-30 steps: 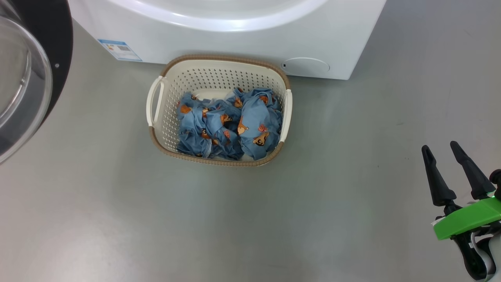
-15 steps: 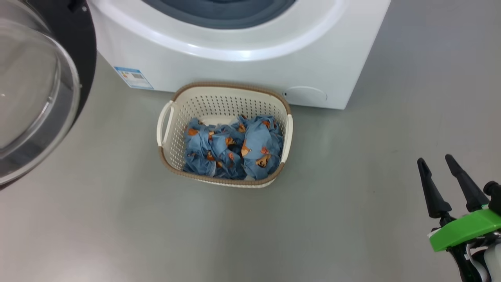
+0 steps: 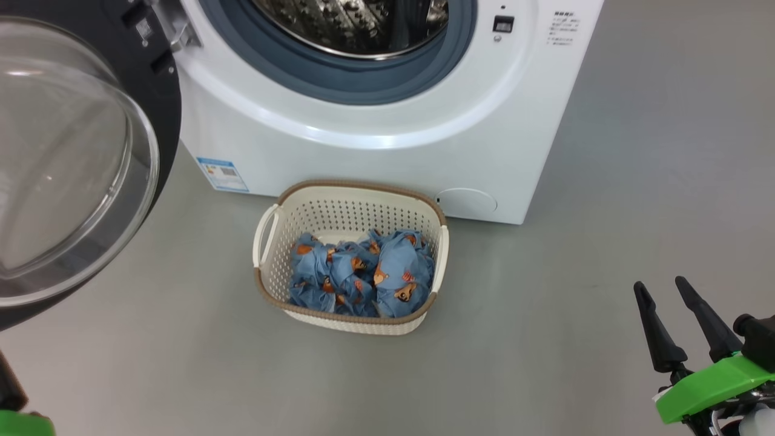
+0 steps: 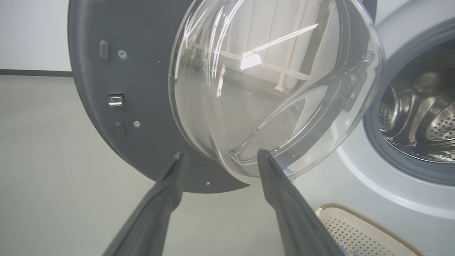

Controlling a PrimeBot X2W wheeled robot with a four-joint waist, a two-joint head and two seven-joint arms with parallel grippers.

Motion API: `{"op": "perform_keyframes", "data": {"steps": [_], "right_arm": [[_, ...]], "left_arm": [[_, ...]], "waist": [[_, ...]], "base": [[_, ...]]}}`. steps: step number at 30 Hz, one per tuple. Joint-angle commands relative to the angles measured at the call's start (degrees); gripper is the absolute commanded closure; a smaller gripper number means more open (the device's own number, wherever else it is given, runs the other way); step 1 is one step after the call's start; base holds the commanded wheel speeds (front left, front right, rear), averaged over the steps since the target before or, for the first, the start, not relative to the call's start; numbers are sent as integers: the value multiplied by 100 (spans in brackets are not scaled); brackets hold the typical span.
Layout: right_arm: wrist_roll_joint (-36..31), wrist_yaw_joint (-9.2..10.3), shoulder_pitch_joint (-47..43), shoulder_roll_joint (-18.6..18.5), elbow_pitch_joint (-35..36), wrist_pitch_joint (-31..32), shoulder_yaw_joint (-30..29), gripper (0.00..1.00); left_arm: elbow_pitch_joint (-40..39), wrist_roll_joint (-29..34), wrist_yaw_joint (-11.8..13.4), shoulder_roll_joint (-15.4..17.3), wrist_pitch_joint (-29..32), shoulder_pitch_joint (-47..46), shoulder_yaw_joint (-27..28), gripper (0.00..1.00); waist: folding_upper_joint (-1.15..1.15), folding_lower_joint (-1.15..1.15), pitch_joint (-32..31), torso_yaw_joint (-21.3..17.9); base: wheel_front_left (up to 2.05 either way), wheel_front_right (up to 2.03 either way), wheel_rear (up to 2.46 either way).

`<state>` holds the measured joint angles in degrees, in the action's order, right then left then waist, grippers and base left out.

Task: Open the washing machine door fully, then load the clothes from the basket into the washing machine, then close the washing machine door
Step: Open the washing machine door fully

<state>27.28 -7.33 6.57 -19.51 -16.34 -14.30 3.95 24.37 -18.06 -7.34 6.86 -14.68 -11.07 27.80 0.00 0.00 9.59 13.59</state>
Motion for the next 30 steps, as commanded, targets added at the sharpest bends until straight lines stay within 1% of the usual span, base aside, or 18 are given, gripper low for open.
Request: {"op": "perform_keyframes", "data": {"steps": [1, 2, 6, 12, 13, 19, 30], "right_arm": [[-19, -16, -116, -61, 141, -70, 105, 0], [-19, -16, -116, -61, 141, -70, 105, 0], [-17, -16, -186, -43, 156, -70, 83, 0], [-30, -16, -248, -9, 183, -70, 28, 0], [-41, -16, -292, -12, 208, -70, -3, 0], [-31, -16, -288, -15, 234, -70, -48, 0], [-48, -16, -302, 73, 280, -70, -180, 0]], "left_arm": [[-285, -31, -13, 186, -31, 179, 27, 0], [-285, -31, -13, 186, -31, 179, 27, 0], [-485, -53, -13, 117, -31, 437, -256, 0], [-641, -45, -14, 95, -31, 657, -802, 0], [-876, -220, -14, 179, -31, 776, -1400, 0], [-1045, -449, -14, 284, -31, 881, -2052, 0], [-1204, -662, -14, 394, -31, 856, -2692, 0]], "waist": [[0, 0, -167, -121], [0, 0, -167, -121], [0, 0, -252, -272], [0, 0, -347, -593], [0, 0, -392, -892], [0, 0, -390, -1242], [0, 0, -334, -1680]], "base": [[0, 0, 0], [0, 0, 0], [0, 0, 0], [0, 0, 0], [0, 0, 0], [0, 0, 0], [0, 0, 0]]}}
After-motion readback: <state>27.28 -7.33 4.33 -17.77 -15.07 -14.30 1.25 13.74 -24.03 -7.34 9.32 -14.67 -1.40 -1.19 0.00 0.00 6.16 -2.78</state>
